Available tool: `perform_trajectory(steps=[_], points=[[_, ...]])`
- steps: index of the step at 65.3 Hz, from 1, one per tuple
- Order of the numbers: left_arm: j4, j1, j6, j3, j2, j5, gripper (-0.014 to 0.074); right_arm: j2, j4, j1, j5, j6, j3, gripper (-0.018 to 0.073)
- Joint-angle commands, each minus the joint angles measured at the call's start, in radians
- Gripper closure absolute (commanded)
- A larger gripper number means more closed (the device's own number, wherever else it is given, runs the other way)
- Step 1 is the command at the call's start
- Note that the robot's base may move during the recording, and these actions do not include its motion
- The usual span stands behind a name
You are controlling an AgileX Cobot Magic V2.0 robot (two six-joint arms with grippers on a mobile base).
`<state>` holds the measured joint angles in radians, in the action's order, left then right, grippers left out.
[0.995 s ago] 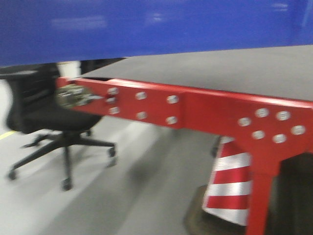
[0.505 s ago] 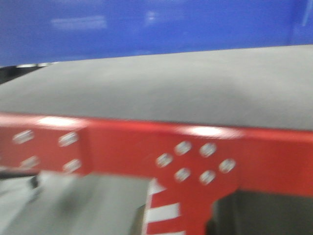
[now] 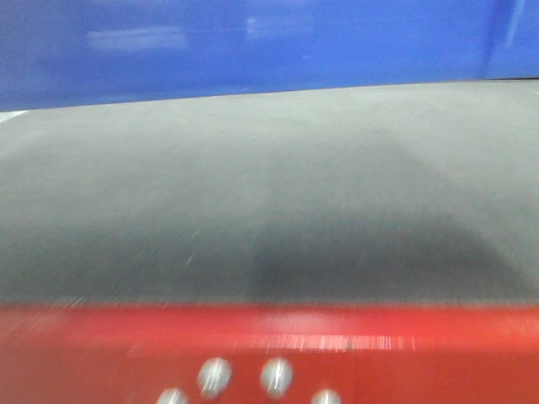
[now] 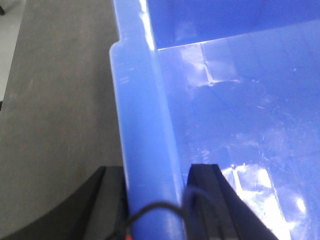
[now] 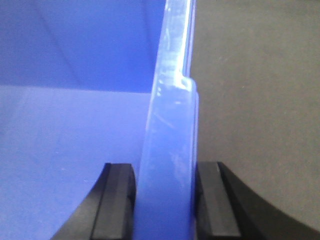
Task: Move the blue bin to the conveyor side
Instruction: 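Drive up to the dark grey conveyor surface holding the bin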
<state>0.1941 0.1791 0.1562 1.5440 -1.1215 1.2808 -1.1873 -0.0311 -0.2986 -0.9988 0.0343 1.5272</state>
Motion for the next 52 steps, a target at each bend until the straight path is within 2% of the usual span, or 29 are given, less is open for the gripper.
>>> perform_trajectory(steps=[1,52], points=[[0.037,0.006,-0.022,0.015,0.018,-0.08,0.0613,0.02,0.004,-0.001,0.117,-0.018,0.017,0.0638],[0.037,0.006,-0.022,0.015,0.018,-0.08,0.0613,0.02,0.004,-0.001,0.117,-0.018,0.017,0.0638]])
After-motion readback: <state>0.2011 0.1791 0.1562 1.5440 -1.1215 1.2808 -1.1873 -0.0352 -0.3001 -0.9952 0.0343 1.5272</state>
